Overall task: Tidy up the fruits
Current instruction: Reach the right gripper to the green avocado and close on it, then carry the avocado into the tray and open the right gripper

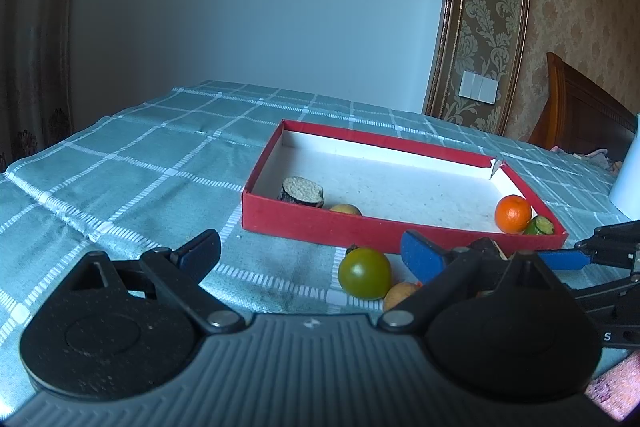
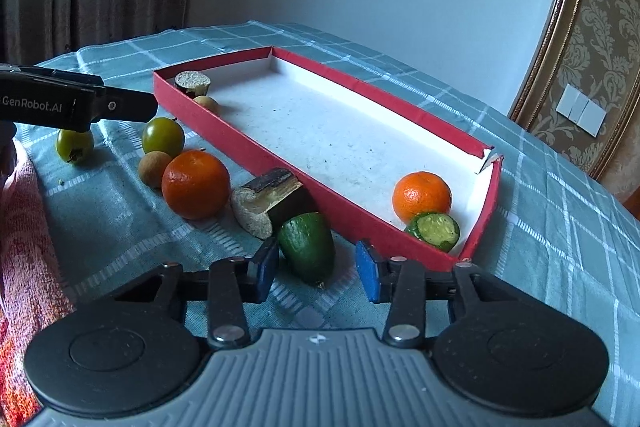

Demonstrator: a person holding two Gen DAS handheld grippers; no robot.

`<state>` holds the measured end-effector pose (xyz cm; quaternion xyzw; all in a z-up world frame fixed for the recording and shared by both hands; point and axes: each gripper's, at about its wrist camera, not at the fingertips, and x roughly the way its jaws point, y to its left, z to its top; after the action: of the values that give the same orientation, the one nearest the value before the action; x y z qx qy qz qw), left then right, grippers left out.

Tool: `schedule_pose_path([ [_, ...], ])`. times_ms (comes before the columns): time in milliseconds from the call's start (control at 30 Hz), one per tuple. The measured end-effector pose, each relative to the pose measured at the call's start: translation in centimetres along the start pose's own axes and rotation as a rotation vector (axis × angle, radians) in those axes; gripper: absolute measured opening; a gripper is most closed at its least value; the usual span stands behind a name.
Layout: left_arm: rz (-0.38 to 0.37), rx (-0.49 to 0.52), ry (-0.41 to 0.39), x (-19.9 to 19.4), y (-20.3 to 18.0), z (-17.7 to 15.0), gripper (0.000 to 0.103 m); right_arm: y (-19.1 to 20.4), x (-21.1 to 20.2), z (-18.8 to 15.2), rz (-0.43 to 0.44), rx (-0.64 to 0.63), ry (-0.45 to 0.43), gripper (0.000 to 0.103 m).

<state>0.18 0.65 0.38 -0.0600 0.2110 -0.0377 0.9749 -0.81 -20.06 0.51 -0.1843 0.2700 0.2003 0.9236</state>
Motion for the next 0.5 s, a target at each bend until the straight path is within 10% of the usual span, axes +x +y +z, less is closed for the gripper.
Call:
schedule_pose_path([
  [500,0.004,-0.006,0.002,0.0,0.0,0.0,0.096,-1.5,-2.1,0.5,-0.015,0.171,-0.076,0.028],
])
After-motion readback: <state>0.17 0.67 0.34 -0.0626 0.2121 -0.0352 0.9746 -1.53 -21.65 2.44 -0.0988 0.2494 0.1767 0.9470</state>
